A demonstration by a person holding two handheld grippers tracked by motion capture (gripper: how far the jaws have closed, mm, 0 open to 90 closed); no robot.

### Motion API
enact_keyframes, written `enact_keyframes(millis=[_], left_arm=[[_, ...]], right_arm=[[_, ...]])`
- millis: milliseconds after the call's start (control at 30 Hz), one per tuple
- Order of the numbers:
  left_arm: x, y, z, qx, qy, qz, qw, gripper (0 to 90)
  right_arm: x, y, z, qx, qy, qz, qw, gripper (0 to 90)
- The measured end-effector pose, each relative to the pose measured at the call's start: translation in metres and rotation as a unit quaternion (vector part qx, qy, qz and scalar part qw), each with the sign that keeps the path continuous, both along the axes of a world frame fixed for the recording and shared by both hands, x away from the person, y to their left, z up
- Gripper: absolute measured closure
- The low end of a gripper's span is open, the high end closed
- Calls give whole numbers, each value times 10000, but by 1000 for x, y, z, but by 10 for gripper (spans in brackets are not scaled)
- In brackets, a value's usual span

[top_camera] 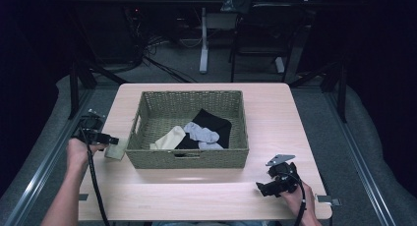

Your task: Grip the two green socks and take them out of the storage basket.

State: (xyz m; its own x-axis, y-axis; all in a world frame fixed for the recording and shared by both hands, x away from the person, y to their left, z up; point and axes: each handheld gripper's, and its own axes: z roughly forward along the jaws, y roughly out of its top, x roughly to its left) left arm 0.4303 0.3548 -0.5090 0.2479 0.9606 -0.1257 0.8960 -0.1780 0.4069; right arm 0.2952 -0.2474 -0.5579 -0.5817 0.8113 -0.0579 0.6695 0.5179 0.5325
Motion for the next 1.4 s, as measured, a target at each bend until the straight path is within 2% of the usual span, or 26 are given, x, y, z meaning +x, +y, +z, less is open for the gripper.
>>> enact_keyframes(millis=[133, 300, 400, 567, 700, 767, 867, 900, 967, 1267, 1400], left_arm=[[-5, -2, 28, 11, -273, -67, 9996, 192], [-8, -20, 71, 101, -716, -301, 9969, 147], [-5, -34, 90, 202, -903, -406, 9949, 119], [3, -60, 109, 306, -994, -685, 9922, 85], [11, -85, 112, 419, -998, -977, 9893, 69], [15, -97, 112, 407, -990, -1081, 9884, 55], [22, -116, 107, 422, -966, -1222, 9869, 27], [23, -120, 106, 428, -951, -1255, 9866, 27], [27, -130, 101, 417, -924, -1337, 9858, 23], [46, -166, 71, 322, -787, -1654, 9826, 9], [54, -174, 54, 223, -649, -1698, 9831, 8]], right_arm=[[0, 1, 0, 35, -3, 7, 10000, 46], [1, 1, 0, 43, 11, 29, 10000, 46], [0, 1, 0, 37, -7, 25, 10000, 46], [0, 1, 0, 44, 7, 36, 10000, 46], [0, 0, 0, 60, 15, 35, 10000, 47], [0, 0, 0, 68, 16, 42, 10000, 47], [0, 0, 0, 109, 6, 60, 9999, 46], [0, 0, 0, 37, -5, 55, 10000, 46], [0, 0, 0, 125, -9, 36, 9999, 46], [-2, -2, 0, 115, -14, 38, 9999, 46], [-2, -1, 0, 120, -3, 34, 9999, 46]])
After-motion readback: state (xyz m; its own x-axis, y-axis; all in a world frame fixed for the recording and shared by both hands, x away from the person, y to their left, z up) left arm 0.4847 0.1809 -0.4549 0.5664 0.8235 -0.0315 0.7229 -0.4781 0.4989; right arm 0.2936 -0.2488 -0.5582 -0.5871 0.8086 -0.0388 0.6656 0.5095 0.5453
